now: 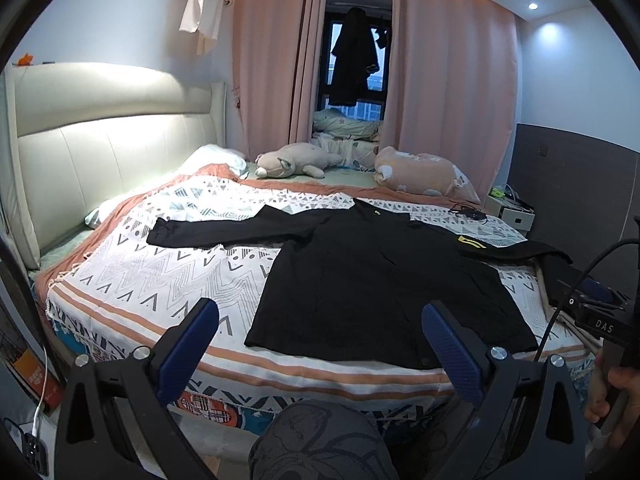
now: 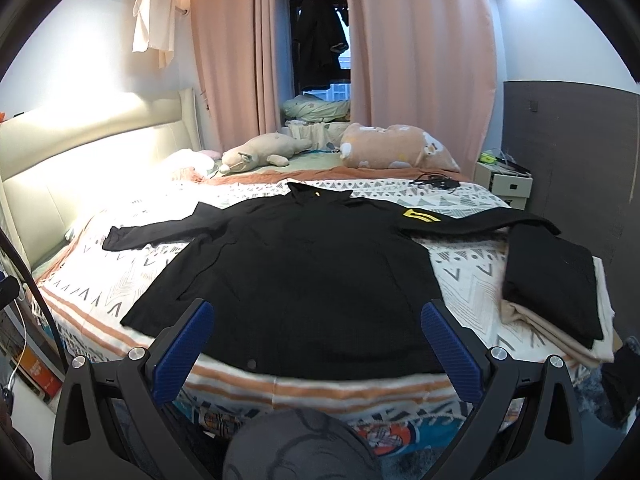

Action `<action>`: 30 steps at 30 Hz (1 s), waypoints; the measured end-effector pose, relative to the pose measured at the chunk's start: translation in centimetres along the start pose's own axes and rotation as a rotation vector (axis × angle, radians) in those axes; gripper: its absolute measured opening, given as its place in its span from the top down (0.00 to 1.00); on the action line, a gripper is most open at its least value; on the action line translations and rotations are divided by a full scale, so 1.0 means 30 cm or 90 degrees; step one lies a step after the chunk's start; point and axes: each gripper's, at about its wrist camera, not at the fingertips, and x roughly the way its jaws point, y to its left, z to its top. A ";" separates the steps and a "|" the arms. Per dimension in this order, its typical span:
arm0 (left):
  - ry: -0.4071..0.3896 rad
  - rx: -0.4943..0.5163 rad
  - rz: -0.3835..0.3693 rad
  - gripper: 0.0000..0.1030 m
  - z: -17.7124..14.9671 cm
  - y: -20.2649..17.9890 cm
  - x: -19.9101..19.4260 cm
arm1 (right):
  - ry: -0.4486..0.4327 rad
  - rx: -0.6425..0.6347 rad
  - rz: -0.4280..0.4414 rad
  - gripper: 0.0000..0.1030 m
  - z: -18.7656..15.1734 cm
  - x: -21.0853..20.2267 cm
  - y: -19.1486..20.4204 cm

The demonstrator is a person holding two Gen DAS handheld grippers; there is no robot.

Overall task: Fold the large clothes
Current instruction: 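Move both tools down toward the black jacket's hem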

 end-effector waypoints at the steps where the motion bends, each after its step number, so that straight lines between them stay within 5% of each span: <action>1: 0.004 -0.005 -0.001 0.00 0.007 0.006 0.020 | 0.001 0.000 0.006 0.00 0.013 0.026 0.001; 30: 0.096 -0.102 0.115 0.01 0.238 0.365 0.746 | 0.055 0.006 0.077 0.00 0.394 0.853 0.025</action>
